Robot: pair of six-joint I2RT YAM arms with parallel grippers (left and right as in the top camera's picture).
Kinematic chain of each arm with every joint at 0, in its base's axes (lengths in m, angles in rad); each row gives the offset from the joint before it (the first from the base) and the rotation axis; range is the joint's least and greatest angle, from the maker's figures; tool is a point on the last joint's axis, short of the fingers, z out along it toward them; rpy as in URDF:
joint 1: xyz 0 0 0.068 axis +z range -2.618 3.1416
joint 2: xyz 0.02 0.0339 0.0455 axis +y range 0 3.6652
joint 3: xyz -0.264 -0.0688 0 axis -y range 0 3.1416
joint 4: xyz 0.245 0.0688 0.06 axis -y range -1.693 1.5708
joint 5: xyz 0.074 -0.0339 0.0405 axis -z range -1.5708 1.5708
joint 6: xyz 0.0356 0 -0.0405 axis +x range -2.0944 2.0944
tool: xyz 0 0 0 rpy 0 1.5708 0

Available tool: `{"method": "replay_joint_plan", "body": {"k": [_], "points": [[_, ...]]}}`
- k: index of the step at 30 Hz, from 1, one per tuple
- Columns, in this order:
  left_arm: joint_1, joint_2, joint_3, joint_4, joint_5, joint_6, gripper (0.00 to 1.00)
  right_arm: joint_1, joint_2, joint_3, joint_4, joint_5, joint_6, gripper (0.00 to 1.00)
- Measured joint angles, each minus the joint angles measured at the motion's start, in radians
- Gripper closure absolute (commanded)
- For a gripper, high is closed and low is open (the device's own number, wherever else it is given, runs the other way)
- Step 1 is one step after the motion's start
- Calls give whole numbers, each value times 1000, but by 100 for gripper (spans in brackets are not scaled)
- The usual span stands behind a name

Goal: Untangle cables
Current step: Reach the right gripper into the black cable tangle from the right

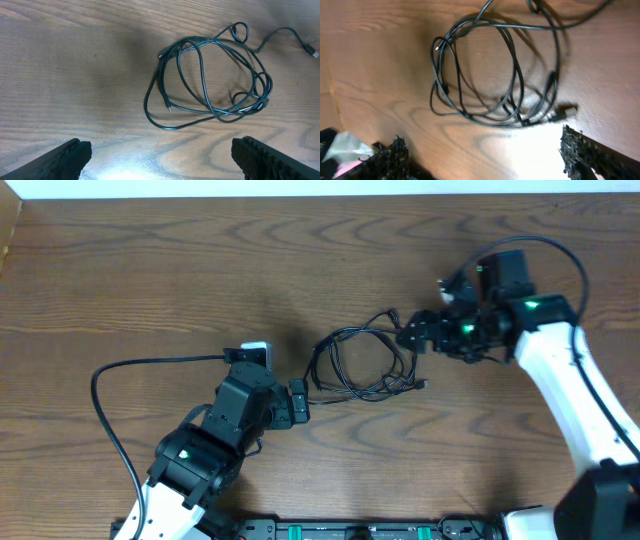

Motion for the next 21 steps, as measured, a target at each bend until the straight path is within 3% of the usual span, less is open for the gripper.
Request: {"method": "replay_joint_plan", "body": {"k": [7, 9, 12, 15, 16, 21], "points": [[0, 0, 0, 0, 0, 0, 2, 116, 193, 0, 79, 128, 24, 14], [0, 0, 0, 0, 0, 0, 2, 121, 238, 0, 94, 157, 35, 30], [0, 0, 0, 1, 0, 0, 2, 124, 314, 0, 106, 166, 42, 75], [0, 0, 0, 0, 0, -2, 2, 129, 365, 0, 118, 134, 54, 94], [0, 0, 0, 0, 0, -2, 2, 131, 378, 0, 125, 117, 56, 99], [0, 0, 0, 0, 0, -2, 2, 134, 390, 0, 186, -4, 42, 99]]}}
